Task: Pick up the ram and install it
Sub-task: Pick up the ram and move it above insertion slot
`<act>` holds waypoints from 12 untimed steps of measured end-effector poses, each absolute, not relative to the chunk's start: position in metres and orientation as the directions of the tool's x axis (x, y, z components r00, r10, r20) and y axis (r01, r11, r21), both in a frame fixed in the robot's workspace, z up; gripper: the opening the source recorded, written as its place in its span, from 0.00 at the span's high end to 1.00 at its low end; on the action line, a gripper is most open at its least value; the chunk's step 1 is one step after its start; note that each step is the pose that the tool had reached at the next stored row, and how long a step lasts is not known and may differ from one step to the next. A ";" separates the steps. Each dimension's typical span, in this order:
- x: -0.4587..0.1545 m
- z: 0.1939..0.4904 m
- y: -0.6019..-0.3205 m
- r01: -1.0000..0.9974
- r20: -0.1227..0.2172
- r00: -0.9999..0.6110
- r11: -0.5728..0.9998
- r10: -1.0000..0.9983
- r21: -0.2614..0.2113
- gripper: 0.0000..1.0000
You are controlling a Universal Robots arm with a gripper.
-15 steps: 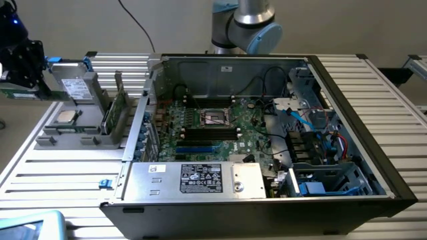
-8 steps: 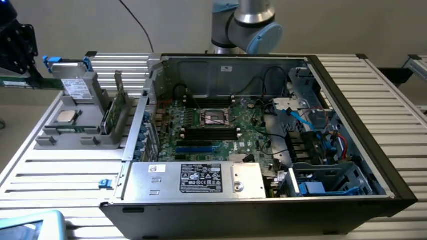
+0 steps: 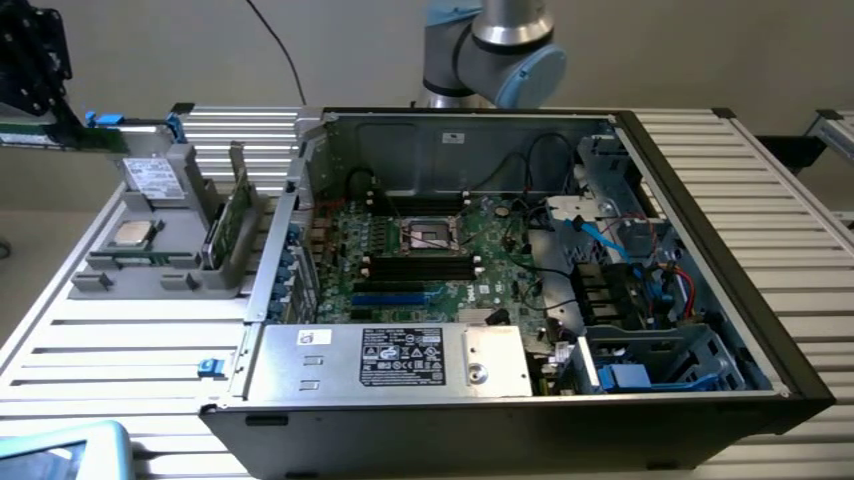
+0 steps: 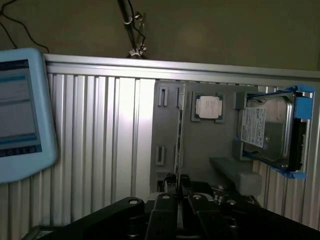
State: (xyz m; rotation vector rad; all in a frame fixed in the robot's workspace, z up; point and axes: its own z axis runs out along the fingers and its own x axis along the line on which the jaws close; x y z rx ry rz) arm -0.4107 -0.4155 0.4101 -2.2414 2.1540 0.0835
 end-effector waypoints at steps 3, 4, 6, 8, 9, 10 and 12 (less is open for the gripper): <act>-0.400 0.421 -0.418 -0.999 -0.064 0.039 -0.040 -0.997 0.014 0.85; -0.396 0.424 -0.418 -0.999 -0.065 0.039 -0.040 -0.997 0.014 0.85; -0.387 0.429 -0.419 -0.999 -0.065 0.039 -0.040 -0.997 0.014 0.85; -0.378 0.432 -0.420 -0.999 -0.066 0.039 -0.040 -0.997 0.014 0.85; -0.374 0.433 -0.420 -0.999 -0.066 0.039 -0.040 -0.997 0.014 0.85; -0.369 0.434 -0.420 -0.999 -0.066 0.039 -0.040 -0.997 0.014 0.85; -0.360 0.436 -0.420 -0.999 -0.067 0.039 -0.040 -0.997 0.014 0.85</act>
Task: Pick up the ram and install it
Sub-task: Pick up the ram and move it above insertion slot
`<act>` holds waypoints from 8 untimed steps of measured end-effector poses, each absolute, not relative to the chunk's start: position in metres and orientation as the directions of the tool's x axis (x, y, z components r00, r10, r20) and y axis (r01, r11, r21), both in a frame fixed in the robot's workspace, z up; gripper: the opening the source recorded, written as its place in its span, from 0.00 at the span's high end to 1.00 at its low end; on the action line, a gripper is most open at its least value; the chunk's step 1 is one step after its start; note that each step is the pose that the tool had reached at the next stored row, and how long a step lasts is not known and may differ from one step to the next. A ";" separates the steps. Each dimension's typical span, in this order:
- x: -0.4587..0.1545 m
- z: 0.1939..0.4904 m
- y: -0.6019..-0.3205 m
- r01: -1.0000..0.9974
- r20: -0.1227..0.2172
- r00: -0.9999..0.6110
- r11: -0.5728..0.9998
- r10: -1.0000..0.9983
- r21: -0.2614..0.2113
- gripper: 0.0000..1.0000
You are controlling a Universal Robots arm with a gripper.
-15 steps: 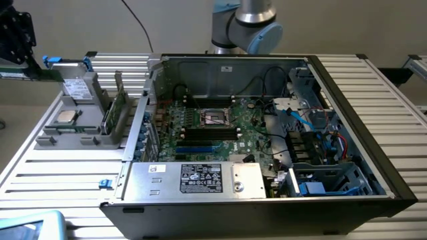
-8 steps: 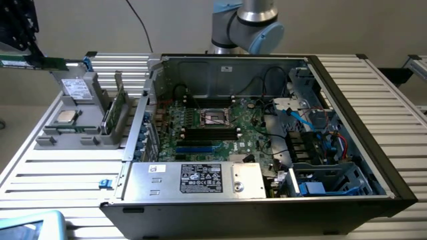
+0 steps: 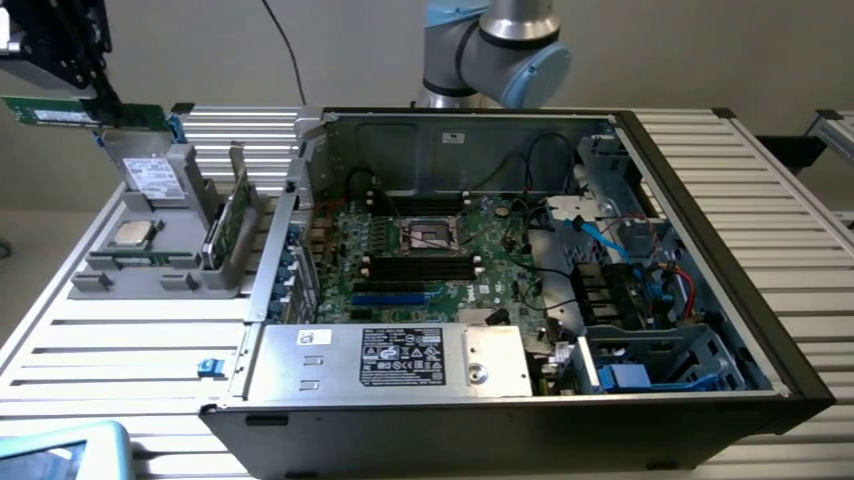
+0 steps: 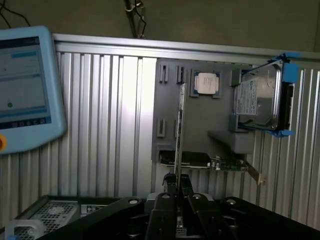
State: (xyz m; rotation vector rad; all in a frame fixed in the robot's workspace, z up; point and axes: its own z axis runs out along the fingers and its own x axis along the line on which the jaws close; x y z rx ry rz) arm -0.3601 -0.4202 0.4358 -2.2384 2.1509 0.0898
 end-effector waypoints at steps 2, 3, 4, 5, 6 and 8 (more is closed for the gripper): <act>-0.351 0.437 -0.420 -0.999 -0.067 0.039 -0.040 -0.997 0.014 0.85; -0.346 0.437 -0.421 -0.999 -0.067 0.039 -0.040 -0.997 0.014 0.85; -0.342 0.438 -0.421 -0.999 -0.067 0.039 -0.040 -0.997 0.014 0.85; -0.337 0.438 -0.421 -0.999 -0.067 0.039 -0.040 -0.997 0.014 0.85; -0.333 0.438 -0.421 -0.999 -0.068 0.039 -0.040 -0.997 0.014 0.85; -0.324 0.438 -0.421 -0.999 -0.068 0.039 -0.040 -0.997 0.014 0.85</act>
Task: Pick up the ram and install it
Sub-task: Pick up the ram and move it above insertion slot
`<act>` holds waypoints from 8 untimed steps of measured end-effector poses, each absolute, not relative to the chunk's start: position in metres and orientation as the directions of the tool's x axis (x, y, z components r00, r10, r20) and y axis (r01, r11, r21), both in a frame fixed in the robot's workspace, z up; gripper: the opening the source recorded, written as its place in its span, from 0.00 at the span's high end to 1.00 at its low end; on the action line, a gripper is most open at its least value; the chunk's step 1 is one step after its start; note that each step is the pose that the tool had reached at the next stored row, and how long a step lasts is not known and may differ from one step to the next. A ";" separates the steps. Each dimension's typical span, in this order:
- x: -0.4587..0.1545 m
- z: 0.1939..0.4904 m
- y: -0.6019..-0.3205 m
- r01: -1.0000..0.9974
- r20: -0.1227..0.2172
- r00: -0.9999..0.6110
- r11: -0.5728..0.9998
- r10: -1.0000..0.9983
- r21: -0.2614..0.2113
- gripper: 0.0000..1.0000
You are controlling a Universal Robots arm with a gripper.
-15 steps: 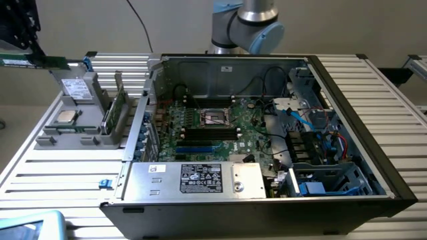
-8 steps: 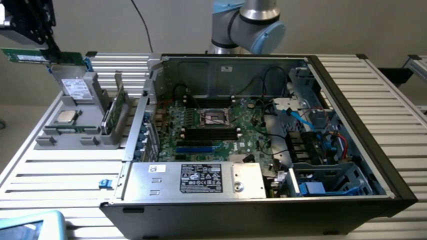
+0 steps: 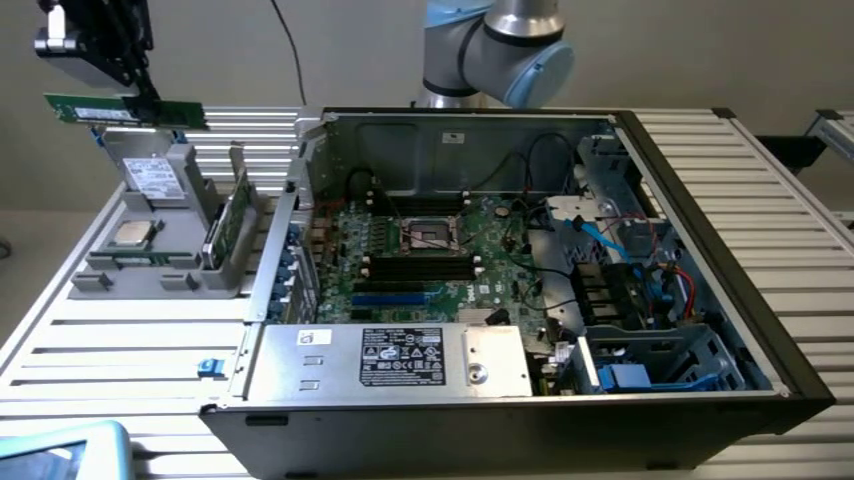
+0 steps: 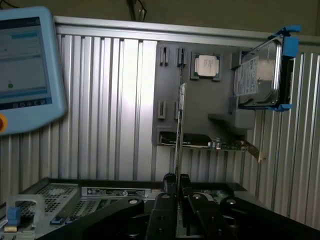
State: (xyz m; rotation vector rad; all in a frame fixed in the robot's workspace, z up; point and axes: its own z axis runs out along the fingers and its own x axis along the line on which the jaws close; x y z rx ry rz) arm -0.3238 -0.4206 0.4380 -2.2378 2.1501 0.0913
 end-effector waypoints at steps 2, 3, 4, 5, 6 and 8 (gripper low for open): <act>-0.315 0.438 -0.421 -0.999 -0.068 0.039 -0.040 -0.997 0.014 0.85; -0.310 0.438 -0.421 -0.999 -0.069 0.039 -0.040 -0.997 0.014 0.85; -0.306 0.438 -0.421 -0.999 -0.069 0.039 -0.040 -0.997 0.015 0.85; -0.301 0.438 -0.421 -0.999 -0.069 0.039 -0.040 -0.997 0.015 0.85; -0.296 0.438 -0.421 -0.999 -0.069 0.039 -0.040 -0.997 0.015 0.85; -0.287 0.438 -0.421 -0.999 -0.070 0.039 -0.040 -0.997 0.015 0.85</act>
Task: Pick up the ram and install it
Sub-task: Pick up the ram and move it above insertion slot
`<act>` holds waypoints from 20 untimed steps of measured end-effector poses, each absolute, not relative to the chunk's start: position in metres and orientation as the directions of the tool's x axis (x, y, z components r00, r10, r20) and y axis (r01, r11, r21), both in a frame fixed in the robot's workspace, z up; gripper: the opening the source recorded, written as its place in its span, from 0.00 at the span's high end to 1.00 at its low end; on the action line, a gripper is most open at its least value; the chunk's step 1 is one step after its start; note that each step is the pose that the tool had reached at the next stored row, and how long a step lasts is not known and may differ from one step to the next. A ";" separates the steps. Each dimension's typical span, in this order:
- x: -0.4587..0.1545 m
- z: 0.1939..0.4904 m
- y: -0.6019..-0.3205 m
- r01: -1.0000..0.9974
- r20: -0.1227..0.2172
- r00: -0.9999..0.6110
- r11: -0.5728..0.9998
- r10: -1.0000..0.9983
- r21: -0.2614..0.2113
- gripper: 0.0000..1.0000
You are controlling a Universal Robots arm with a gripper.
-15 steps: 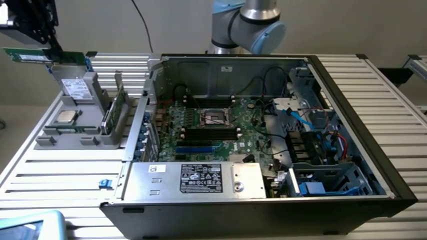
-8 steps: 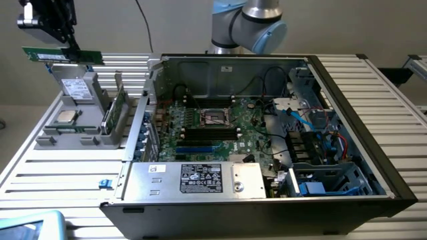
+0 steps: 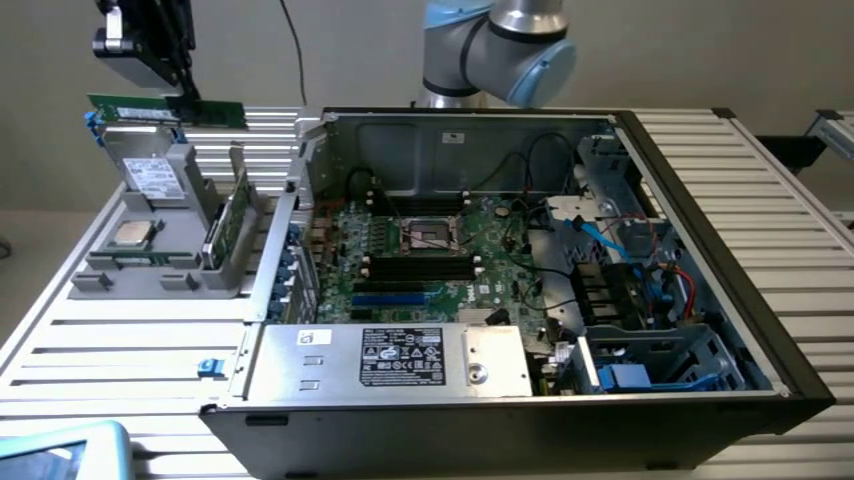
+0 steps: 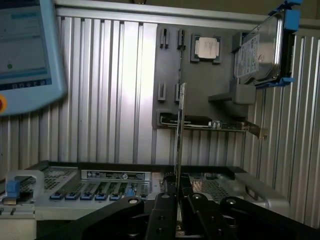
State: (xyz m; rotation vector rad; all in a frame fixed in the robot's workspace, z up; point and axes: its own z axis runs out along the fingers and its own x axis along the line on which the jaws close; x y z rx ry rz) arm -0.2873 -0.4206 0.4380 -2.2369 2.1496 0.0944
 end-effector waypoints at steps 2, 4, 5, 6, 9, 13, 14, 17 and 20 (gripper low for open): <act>-0.278 0.438 -0.421 -0.999 -0.072 0.039 -0.040 -0.997 0.015 0.85; -0.269 0.438 -0.421 -0.999 -0.073 0.039 -0.041 -0.997 0.015 0.85; -0.264 0.438 -0.421 -0.999 -0.073 0.040 -0.041 -0.997 0.015 0.85; -0.260 0.438 -0.421 -0.999 -0.073 0.040 -0.041 -0.997 0.015 0.85; -0.247 0.438 -0.421 -0.999 -0.073 0.040 -0.042 -0.996 0.015 0.85; -0.228 0.438 -0.421 -0.999 -0.073 0.041 -0.042 -0.996 0.015 0.85; -0.224 0.438 -0.421 -0.999 -0.073 0.041 -0.042 -0.996 0.015 0.85; -0.210 0.438 -0.421 -0.999 -0.073 0.041 -0.043 -0.996 0.015 0.85; -0.196 0.438 -0.421 -0.999 -0.073 0.041 -0.042 -0.996 0.015 0.85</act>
